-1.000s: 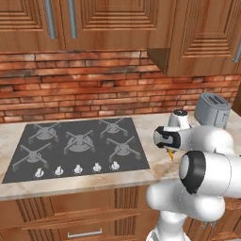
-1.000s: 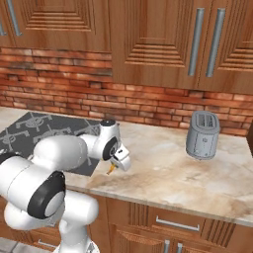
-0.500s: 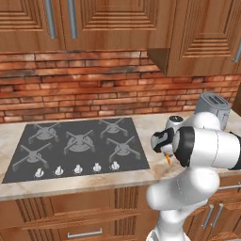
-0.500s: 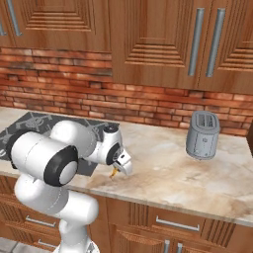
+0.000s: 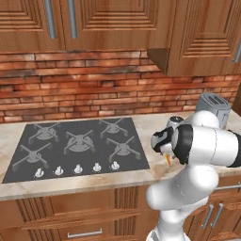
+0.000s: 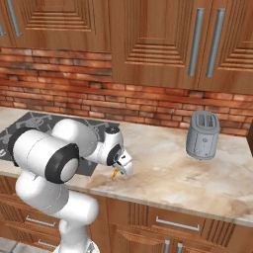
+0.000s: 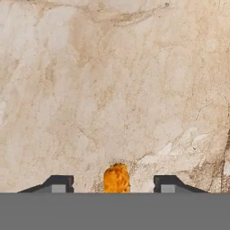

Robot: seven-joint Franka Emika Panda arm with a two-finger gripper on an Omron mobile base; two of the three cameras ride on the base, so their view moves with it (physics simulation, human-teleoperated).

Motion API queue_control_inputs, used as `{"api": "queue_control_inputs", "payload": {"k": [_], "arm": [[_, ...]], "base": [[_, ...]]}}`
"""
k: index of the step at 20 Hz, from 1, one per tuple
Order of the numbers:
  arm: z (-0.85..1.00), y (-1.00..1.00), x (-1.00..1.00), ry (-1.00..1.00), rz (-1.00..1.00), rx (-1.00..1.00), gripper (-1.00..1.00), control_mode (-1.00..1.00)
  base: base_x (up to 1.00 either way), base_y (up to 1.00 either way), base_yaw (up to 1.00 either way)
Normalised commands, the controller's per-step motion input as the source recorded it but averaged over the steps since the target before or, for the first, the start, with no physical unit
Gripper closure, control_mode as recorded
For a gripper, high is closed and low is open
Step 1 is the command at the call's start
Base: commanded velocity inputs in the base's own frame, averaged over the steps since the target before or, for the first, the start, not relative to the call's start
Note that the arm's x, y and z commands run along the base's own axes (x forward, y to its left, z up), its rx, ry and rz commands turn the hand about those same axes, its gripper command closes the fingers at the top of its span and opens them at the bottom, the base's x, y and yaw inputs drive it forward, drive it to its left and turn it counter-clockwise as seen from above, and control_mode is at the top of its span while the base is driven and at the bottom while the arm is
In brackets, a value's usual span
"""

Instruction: Open the fridge, remove the mango, lemon wedge, and shrimp, and place them on any counter.

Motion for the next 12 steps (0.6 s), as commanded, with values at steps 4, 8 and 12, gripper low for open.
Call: {"api": "queue_control_inputs", "payload": {"k": [4, 8, 12], "arm": [[0.12, 0.00, -0.07, -0.14, 0.01, 0.00, -1.00, -1.00], [0.79, 0.01, -0.23, -0.23, 0.05, 0.00, -1.00, -1.00], [1.00, 0.14, -0.34, -0.13, 0.08, -0.05, -1.00, -1.00]], "base": [[0.00, 0.00, 0.00], [0.00, 0.00, 0.00], [0.00, 0.00, 0.00]]}}
